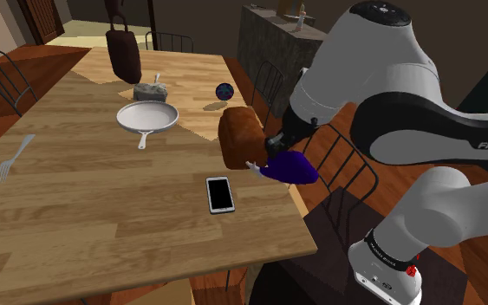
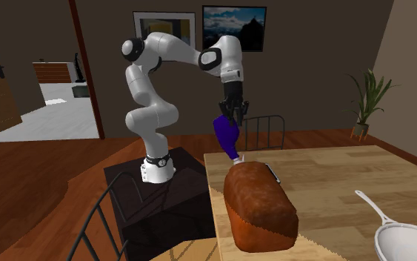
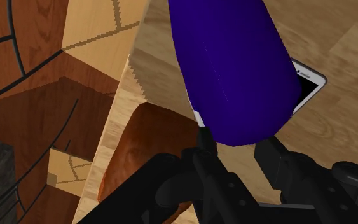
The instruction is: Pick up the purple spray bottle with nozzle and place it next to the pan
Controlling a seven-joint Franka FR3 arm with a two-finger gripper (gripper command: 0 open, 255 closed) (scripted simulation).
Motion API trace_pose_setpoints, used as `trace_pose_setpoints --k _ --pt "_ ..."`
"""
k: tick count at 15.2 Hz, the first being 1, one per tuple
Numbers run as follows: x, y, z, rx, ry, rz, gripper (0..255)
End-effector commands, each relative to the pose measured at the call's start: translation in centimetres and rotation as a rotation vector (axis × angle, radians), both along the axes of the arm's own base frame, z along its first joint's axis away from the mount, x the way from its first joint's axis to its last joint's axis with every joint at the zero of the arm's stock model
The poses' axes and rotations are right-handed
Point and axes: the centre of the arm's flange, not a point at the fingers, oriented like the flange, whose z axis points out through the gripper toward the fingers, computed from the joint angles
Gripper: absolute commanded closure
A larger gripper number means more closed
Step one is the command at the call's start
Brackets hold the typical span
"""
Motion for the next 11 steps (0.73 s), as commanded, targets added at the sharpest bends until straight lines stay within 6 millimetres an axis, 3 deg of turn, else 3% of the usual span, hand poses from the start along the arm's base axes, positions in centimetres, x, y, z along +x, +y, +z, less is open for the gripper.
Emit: trace_pose_setpoints --k 1,11 --pt "0.0 0.0 1.1 0.000 0.000 0.000 255" --pt "0.0 0.0 6.4 0.000 0.000 0.000 255"
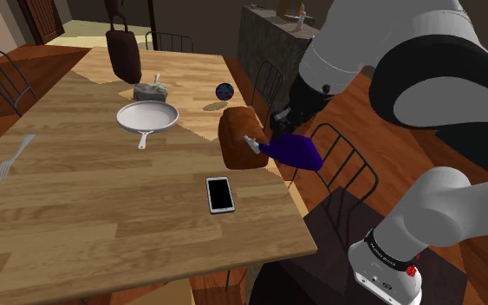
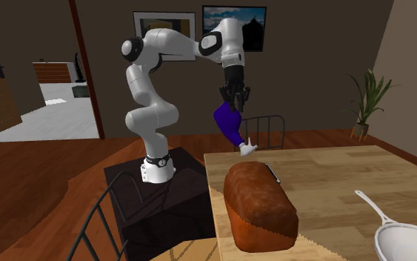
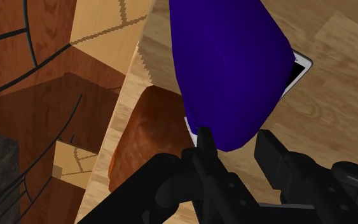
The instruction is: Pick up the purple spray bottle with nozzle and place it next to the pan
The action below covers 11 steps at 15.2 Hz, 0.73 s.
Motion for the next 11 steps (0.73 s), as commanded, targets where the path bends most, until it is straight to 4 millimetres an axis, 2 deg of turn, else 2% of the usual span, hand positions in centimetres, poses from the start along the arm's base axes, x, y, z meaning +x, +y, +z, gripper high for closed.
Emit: trace_pose_setpoints --k 1,11 --pt "-0.1 -0.1 1.1 0.000 0.000 0.000 255" --pt "-0.1 -0.1 6.4 0.000 0.000 0.000 255"
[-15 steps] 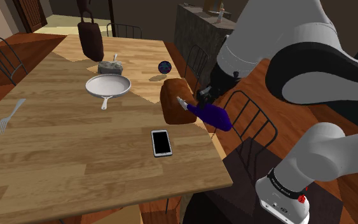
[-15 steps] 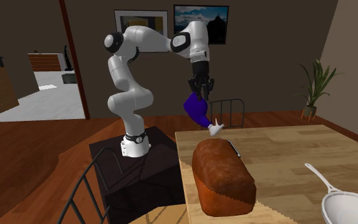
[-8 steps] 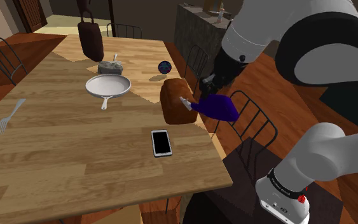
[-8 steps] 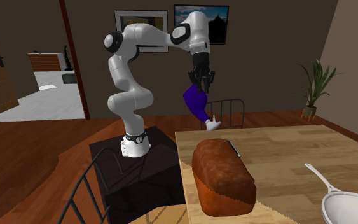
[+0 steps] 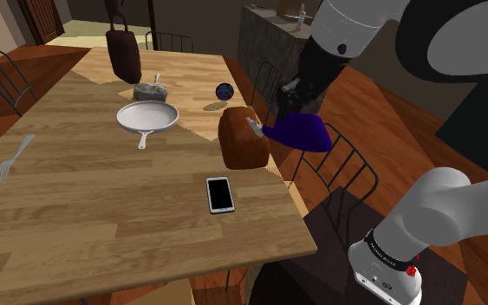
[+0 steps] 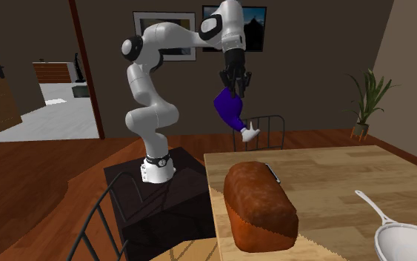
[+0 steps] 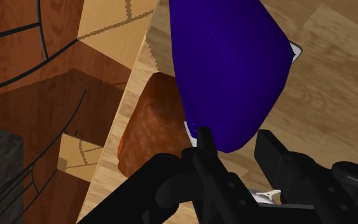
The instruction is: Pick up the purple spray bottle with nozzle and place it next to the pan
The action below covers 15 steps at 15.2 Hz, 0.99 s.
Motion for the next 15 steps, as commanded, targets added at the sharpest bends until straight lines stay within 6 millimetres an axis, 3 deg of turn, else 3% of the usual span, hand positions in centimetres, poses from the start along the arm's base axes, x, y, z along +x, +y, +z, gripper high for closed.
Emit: trace_pose_setpoints --k 1,15 --pt "0.0 -0.1 1.1 0.000 0.000 0.000 255" --pt "0.0 -0.1 8.3 0.000 0.000 0.000 255"
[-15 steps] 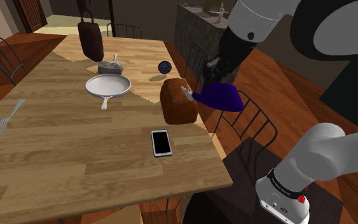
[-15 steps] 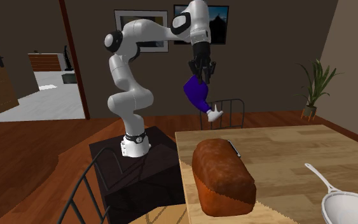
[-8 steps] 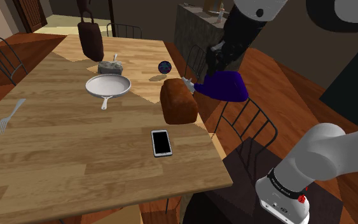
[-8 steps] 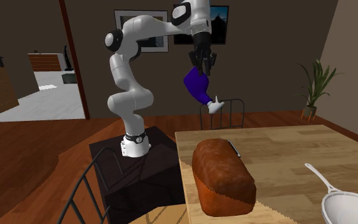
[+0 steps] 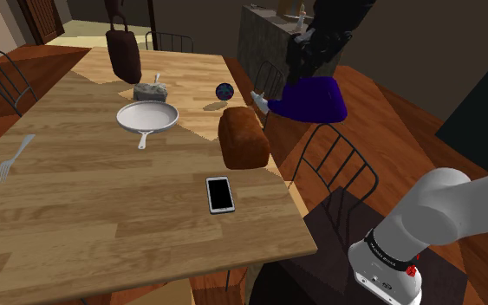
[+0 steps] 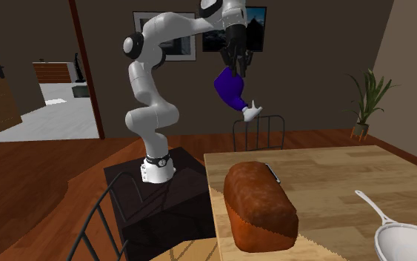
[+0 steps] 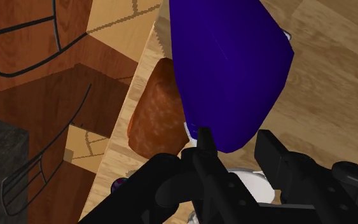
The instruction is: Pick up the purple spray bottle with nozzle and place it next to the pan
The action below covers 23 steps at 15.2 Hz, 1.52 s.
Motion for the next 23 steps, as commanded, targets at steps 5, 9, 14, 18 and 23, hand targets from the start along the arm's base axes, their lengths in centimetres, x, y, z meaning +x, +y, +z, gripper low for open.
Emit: trace_pose_setpoints --k 5,9,14,18,23 --pt "5.6 1.2 -2.6 0.000 0.000 0.000 255" --pt "10.2 2.3 -5.1 0.000 0.000 0.000 255" --pt "15.8 3.6 -8.3 0.000 0.000 0.000 255" --pt "20.3 4.6 -10.8 0.000 0.000 0.000 255" --pt "26.0 5.9 -14.0 0.000 0.000 0.000 255"
